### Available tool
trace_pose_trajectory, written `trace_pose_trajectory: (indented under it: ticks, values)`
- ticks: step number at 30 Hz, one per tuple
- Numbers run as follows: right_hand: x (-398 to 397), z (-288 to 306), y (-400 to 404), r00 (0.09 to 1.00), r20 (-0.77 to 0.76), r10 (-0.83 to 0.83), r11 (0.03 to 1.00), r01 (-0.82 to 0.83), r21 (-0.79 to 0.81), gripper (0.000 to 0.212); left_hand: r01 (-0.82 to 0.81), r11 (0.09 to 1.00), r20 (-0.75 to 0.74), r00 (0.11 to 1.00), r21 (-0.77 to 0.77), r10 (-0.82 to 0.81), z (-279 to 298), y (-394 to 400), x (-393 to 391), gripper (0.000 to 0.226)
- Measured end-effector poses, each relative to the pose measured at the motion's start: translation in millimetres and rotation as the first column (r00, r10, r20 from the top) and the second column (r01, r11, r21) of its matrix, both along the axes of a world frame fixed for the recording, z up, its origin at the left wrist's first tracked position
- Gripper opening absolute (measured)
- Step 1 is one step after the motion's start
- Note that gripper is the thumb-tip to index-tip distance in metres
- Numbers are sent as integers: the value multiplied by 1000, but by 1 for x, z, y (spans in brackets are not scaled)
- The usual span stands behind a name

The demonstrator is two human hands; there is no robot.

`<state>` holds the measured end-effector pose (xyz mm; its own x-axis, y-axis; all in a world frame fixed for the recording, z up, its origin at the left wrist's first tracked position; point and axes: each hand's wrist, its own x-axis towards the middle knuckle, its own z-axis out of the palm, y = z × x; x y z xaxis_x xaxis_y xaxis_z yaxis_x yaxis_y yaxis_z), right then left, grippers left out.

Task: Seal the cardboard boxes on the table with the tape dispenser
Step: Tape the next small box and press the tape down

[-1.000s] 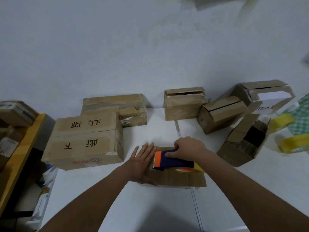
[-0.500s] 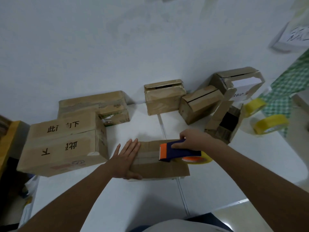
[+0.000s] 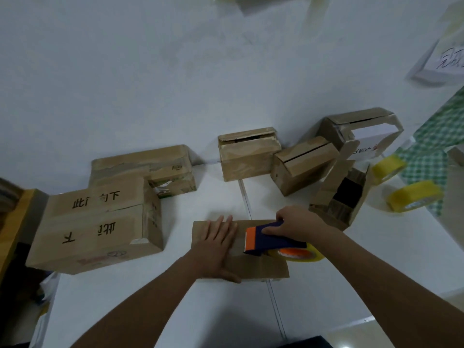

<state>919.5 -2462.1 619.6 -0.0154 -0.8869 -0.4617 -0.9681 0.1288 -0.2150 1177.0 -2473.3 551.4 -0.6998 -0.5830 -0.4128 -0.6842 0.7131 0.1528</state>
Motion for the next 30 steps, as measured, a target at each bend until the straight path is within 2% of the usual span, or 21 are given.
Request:
trace_pose_trajectory:
  ticks: [6, 8, 11, 19, 25, 30]
  values:
    - [28, 4, 5, 999, 40, -7, 999, 6, 46, 58, 42, 999, -6, 999, -27, -42, -9, -12, 36, 137]
    - [47, 2, 6, 998, 64, -30, 999, 27, 35, 61, 81, 996, 26, 996, -36, -81, -9, -21, 56, 138]
    - [63, 3, 5, 1000, 23, -21, 1000, 22, -11, 58, 104, 994, 61, 993, -35, -101, -5, -28, 63, 140]
    - [65, 2, 8, 1000, 16, -15, 1000, 15, -16, 56, 89, 996, -67, 994, -29, -91, -10, -7, 35, 131]
    - [49, 4, 10, 997, 74, -5, 998, 1, 56, 58, 76, 996, -64, 995, -44, -79, -14, -9, 34, 134]
    - [-15, 1, 30, 985, 130, -111, 987, 93, 133, 55, 78, 995, -24, 997, -56, -79, -14, -8, 34, 136]
